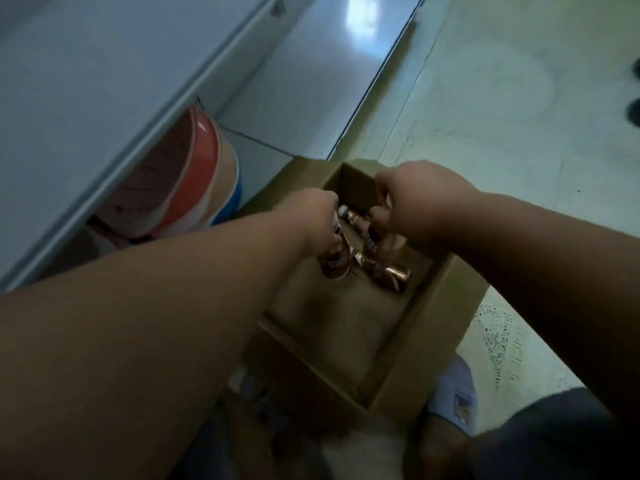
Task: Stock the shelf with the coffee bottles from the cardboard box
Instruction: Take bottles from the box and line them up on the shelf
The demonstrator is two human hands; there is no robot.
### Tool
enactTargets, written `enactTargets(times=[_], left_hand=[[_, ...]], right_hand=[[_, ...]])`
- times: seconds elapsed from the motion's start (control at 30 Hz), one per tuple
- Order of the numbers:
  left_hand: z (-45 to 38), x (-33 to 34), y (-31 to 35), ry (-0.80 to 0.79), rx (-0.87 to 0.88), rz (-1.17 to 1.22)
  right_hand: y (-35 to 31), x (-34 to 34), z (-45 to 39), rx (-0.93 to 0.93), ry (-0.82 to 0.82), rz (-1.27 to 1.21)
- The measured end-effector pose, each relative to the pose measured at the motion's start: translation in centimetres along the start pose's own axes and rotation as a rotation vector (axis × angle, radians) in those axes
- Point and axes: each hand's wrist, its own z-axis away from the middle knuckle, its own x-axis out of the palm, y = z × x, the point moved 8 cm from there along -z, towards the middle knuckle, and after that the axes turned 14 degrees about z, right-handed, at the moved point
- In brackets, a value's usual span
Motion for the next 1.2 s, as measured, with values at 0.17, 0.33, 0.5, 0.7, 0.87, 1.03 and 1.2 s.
enactTargets(times=[0.17,0.33,0.5,0.7,0.87,1.03,1.2], left_hand=[[8.7,-9.9,3.8,0.096,0.161,-0.125],[16.6,-20.5,5.8,0.199,0.215,-0.085],[20.2,-29.0,4.9,0.306,0.195,-0.135],[17.6,-36.4,-1.3,0.409,0.056,-0.309],[15.1,-40.1,-7.3,0.513,0.036,-0.341],[13.1,-41.8,-11.1,0.610,0.015,-0.337],[12.3,-42.8,-13.7,0.703,-0.063,-0.426]], right_hand=[[-3.9,-9.6,4.8,0.029,0.102,0.050],[-9.1,-20.9,6.6,-0.020,0.212,0.108],[-13.0,-29.0,5.0,-0.079,0.342,0.091],[-19.1,-33.1,-2.6,-0.220,0.495,0.093],[-23.3,-32.0,-8.9,-0.245,0.558,-0.069],[-26.8,-30.8,-14.7,-0.241,0.528,-0.112],[-30.0,-30.0,-19.4,-0.262,0.475,-0.157]])
